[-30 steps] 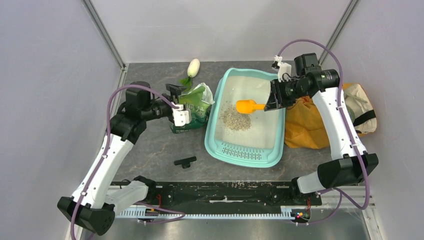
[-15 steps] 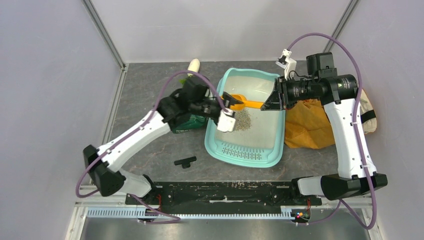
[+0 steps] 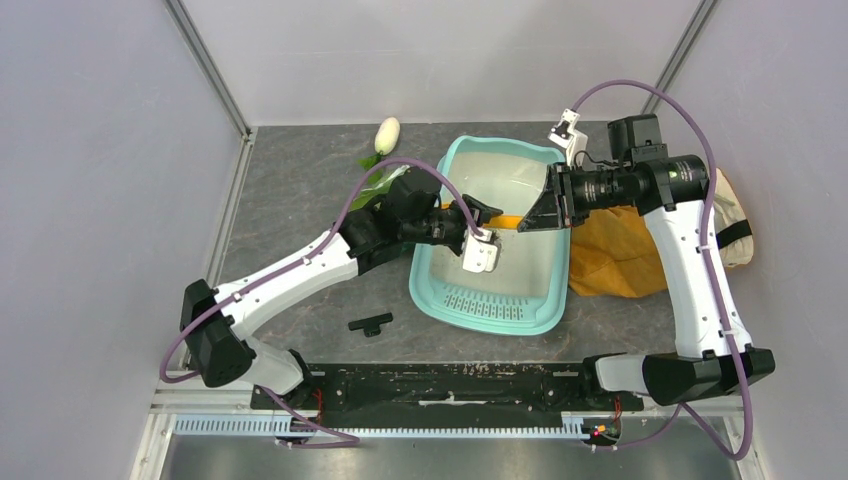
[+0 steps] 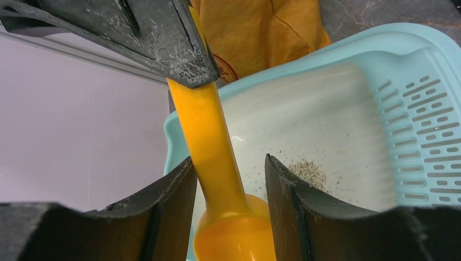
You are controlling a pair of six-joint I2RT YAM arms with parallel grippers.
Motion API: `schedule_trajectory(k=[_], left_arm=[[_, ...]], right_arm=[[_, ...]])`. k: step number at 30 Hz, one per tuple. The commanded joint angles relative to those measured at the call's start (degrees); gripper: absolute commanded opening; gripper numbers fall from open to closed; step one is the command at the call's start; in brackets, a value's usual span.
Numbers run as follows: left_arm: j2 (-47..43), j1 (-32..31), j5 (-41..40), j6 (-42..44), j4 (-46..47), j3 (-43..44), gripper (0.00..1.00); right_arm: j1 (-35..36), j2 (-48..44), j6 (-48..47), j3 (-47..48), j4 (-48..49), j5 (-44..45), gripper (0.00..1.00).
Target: Fill the litter box with clean litter
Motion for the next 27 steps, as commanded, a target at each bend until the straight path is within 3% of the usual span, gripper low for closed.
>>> schedule_trajectory(k=[1,3,7,11,14,19,24,27], left_arm=[[-0.07,-0.32,-3.72,-2.09,2.57,0.22,0.53],[0.4,-0.32,-4.48,-2.45,3.0,0.07,0.45],[0.31,-0.53,-3.56,-4.05,4.32,-0.22,0.2],[0.43,-1.39,-4.02,-4.63,4.42,0.28,0.04],[0.61,-1.78,-4.88,-6.11,4.36,0.66,0.02],[0.58,-1.89,-6.67,-7.76,4.57,0.57,0.02],[0.93,-1.89,-9.93,-11.66,6.07,0.4,0.02],[0.76,-1.87,-11.19,-12.35,6.26,-0.02,0.02]], right_arm=[[0.08,-2.7,3.51,-0.21,4.19,-6.61,0.0],[0.1,-2.88,3.83,-0.41,4.63,-7.72,0.0],[0.16,-3.79,7.11,-3.08,7.51,-6.11,0.0],[0.14,-4.9,15.32,-7.51,15.15,-3.78,0.29],[0.16,-5.74,21.65,-10.05,21.93,-4.12,0.45],[0.13,-7.06,28.41,-13.81,30.43,-4.4,0.54],[0.16,-7.9,28.64,-15.16,30.57,-5.11,0.57],[0.04,-8.85,26.61,-14.92,28.81,-5.99,0.73]])
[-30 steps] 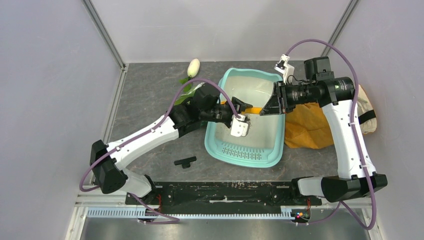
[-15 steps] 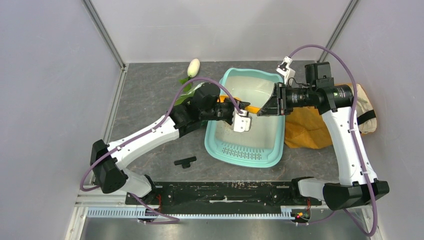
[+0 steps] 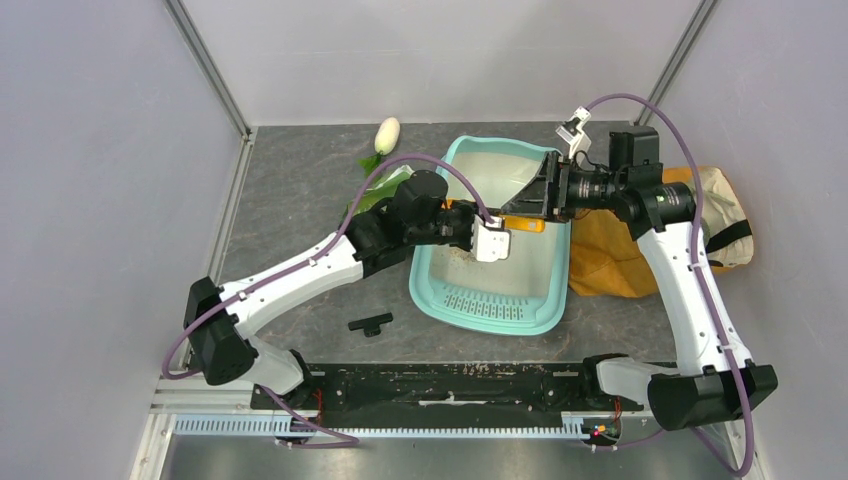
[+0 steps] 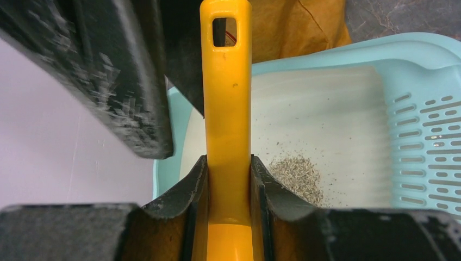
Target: Fill the litter box with clean litter
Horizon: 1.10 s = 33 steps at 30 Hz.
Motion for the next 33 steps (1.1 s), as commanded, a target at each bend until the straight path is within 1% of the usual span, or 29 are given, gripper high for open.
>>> schedule_trajectory(k=[1,2,3,6,8,11,14,15,27,29,32,33], left_arm=[[-0.32,-0.1,-3.16,-4.36,3.4,-0.06,0.02],[-0.55,-0.06,-3.6,-4.19,3.54,-0.4,0.02],[-0.83,0.02,-3.82,-4.22,3.95,-0.8,0.02],[-1.28,0.17,-4.01,-5.16,4.58,-1.01,0.02],[-1.35,0.13,-3.47,-5.9,5.16,-1.03,0.02],[-0.99,0.14,-2.16,-7.15,4.99,-0.16,0.02],[-0.77,0.13,-1.22,-7.94,5.26,0.03,0.02],[-0.5,0.15,-1.27,-8.04,4.93,0.36,0.02],[1.23,0.15,-1.94,-9.96,4.23,2.41,0.02],[1.5,0.13,-2.4,-11.14,4.42,2.67,0.02],[0.99,0.14,-1.2,-10.71,4.27,2.29,0.02],[0.87,0.05,-0.8,-10.52,4.27,2.09,0.02]], right_arm=[[0.01,-2.76,-1.62,0.96,-0.01,-2.44,0.78],[0.0,-2.57,-3.57,1.62,-2.13,-2.89,0.82],[-0.03,-2.27,-5.42,2.51,-4.49,-2.8,0.84],[0.01,-1.6,-7.77,2.7,-7.88,-2.55,0.83],[-0.05,-1.68,-7.48,1.41,-7.32,-3.35,0.78],[-0.02,-2.24,-3.93,-0.74,-3.3,-3.46,0.68],[0.01,-2.35,-1.2,-1.58,0.16,-3.19,0.56],[0.01,-2.19,-0.68,-1.63,0.76,-3.03,0.55],[-0.02,-2.75,1.07,-3.91,3.05,-2.03,0.53],[-0.06,-2.83,1.25,-4.13,3.18,-1.7,0.52],[0.01,-2.98,1.26,-4.17,3.36,-1.11,0.5],[-0.05,-2.98,1.27,-4.22,3.51,-1.08,0.47]])
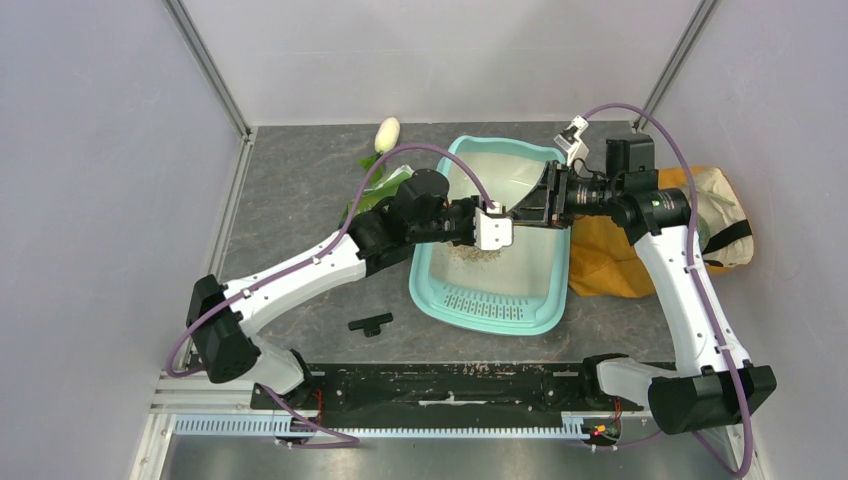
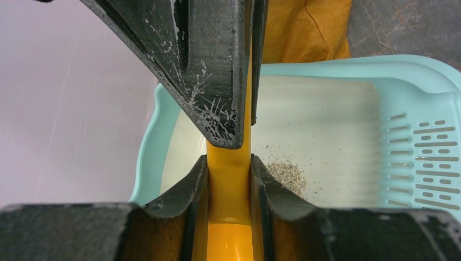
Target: Fill the litter box with clean litter
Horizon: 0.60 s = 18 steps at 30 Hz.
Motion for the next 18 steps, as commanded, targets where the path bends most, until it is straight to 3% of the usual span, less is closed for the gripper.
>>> schedule_trajectory(k=[1,4,5,7,10,11,14,18], left_arm=[[-0.19,-0.24,1.69,-2.26,2.09,2.1,0.02],[-0.02,-0.23,1.55,-2.54,1.81,2.58,0.02],[-0.05,-0.24,1.35,-2.98,1.44,2.86,0.1],[-1.14,1.16,2.03,-6.22,-2.71,4.7,0.38],[-4.63,8.73,13.17,-10.57,-13.87,8.72,0.71],[-6.11,11.19,16.27,-12.12,-17.01,10.14,0.77],[-8.57,17.87,20.94,-10.78,-27.0,15.72,0.83],[-9.99,25.12,16.47,-11.07,-33.09,19.91,0.85]], right_arm=[[0.18,-1.43,1.02,-0.11,2.58,-0.6,0.44],[0.24,-1.17,1.65,-0.24,3.39,-0.78,0.27],[0.24,-1.08,1.7,-0.21,3.39,-0.42,0.2],[-0.19,-0.69,0.9,0.55,2.34,0.2,0.03],[-3.2,-0.17,-1.57,2.23,-0.36,-0.11,0.0],[-4.17,-0.1,-1.73,2.39,-0.39,-0.32,0.0],[-5.3,0.92,-2.39,3.66,-0.28,-0.31,0.0],[-5.46,2.2,-2.74,6.44,1.98,1.36,0.0]])
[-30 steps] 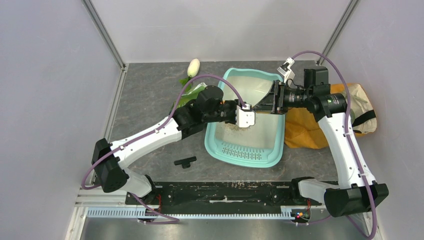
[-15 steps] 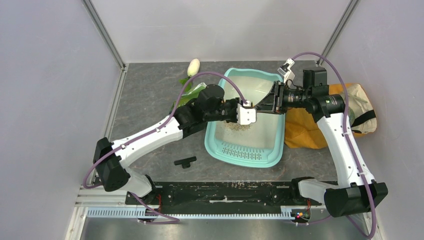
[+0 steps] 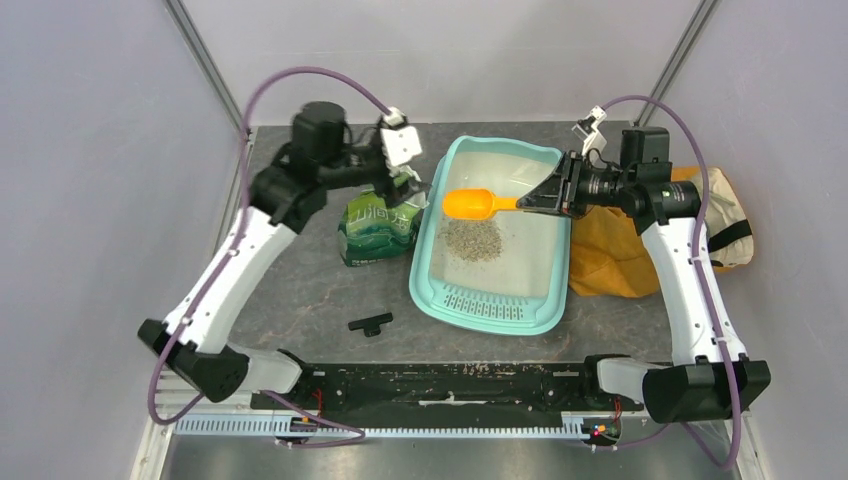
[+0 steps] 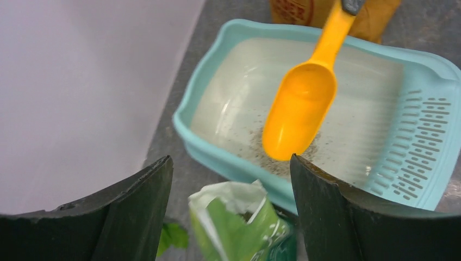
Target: Fill the litter box with clean litter
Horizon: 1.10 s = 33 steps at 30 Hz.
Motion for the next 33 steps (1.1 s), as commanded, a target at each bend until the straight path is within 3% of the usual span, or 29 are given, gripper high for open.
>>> schedule_trajectory(k=[1,4,8,14,19,21,29,33], left_arm=[[-4.47,6.54,1.68,-1.89,-12.12,6.06,0.85],[-2.81,8.63,-1.88,4.9,-20.02,8.34,0.86],[-0.73,10.0,-6.34,9.53,-21.15,8.63,0.87],[4.85,9.98,-8.0,9.79,-24.08,12.63,0.87],[6.92,9.93,-13.18,10.83,-23.61,10.07,0.84],[7.15,9.88,-14.15,11.56,-24.13,9.13,0.76],[4.49,9.92,-10.79,15.21,-27.05,5.62,0.21],[2.35,9.87,-10.65,16.56,-27.72,3.25,0.02]], right_arm=[[0.03,1.02,-1.14,5.86,3.66,0.93,0.0],[0.22,3.24,-0.78,8.84,4.43,2.95,0.0],[1.38,6.5,-1.25,12.91,3.4,6.33,0.0],[4.15,9.33,-1.51,15.98,3.07,10.34,0.0],[6.53,11.14,-1.38,18.0,3.07,10.81,0.0],[7.46,11.66,-1.76,18.69,2.76,10.71,0.0],[12.91,15.77,-3.21,22.67,0.36,12.44,0.0],[15.94,18.76,-5.39,25.04,-1.49,14.32,0.0]])
